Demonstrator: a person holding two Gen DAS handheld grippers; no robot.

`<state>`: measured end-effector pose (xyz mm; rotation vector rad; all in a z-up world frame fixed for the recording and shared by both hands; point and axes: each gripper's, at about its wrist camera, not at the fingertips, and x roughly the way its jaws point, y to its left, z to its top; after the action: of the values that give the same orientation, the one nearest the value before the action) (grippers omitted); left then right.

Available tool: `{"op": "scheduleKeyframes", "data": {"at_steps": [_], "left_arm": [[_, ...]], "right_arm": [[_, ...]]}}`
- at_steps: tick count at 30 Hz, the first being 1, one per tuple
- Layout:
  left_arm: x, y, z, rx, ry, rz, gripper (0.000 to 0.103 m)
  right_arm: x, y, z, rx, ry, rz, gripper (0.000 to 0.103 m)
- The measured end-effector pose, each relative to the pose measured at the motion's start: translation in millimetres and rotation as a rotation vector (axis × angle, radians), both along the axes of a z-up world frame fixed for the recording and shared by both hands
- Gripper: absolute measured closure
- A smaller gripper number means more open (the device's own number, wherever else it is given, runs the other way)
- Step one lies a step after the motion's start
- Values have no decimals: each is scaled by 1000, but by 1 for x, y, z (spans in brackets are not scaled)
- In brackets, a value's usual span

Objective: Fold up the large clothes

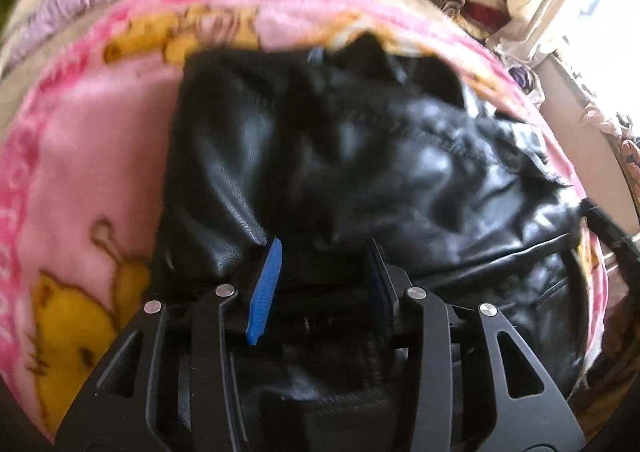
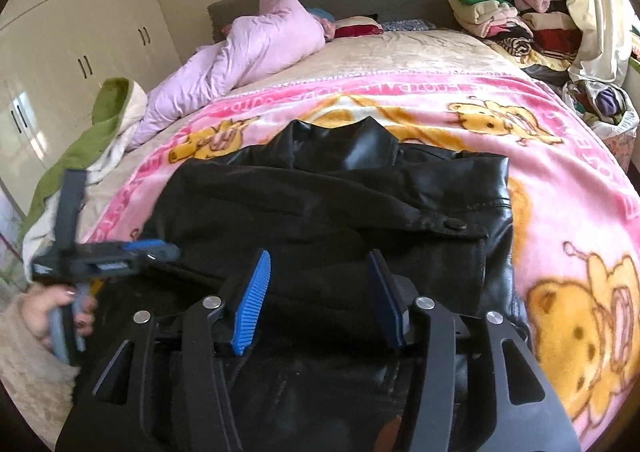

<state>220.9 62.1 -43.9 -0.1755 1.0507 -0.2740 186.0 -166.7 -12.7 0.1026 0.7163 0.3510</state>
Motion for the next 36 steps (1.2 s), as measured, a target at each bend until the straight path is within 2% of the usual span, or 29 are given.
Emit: {"op": "scheduleKeyframes", "data": {"at_steps": [2,6,10,12,17,20,24,30,32,34,36], "left_arm": [[1,5,-2,-42,4,24,70],[-3,2,0,-12,-19,12,70],[-8,-4,3,15,-37,9,70],[-9,-6,2,24,-42,12,70],[-12,-12,2,69,-69,5,70],[-12,-10,4,61,-74,1,70],[-12,-7,6,39,-70,4,70],[-17,-5,16,9,-79,6,70],[-17,-5,19,1,-75,9,70],[-18,-5,21,-10,-75,13,66],[-20,-7,25,-22,-79,8,54]], "right_arm": [[1,3,3,-11,-11,5,49],[8,3,-4,-15,14,-3,45],[29,3,-42,-123,183,-56,46],[35,1,-60,-126,226,-69,46],[40,9,-62,-154,231,-92,45],[37,4,-59,-109,228,-109,44],[28,3,-47,-85,176,-118,40],[16,5,-32,-63,126,-109,31],[14,7,-30,-67,120,-110,25],[13,8,-29,-70,118,-115,21],[12,9,-28,-77,118,-117,19]]}}
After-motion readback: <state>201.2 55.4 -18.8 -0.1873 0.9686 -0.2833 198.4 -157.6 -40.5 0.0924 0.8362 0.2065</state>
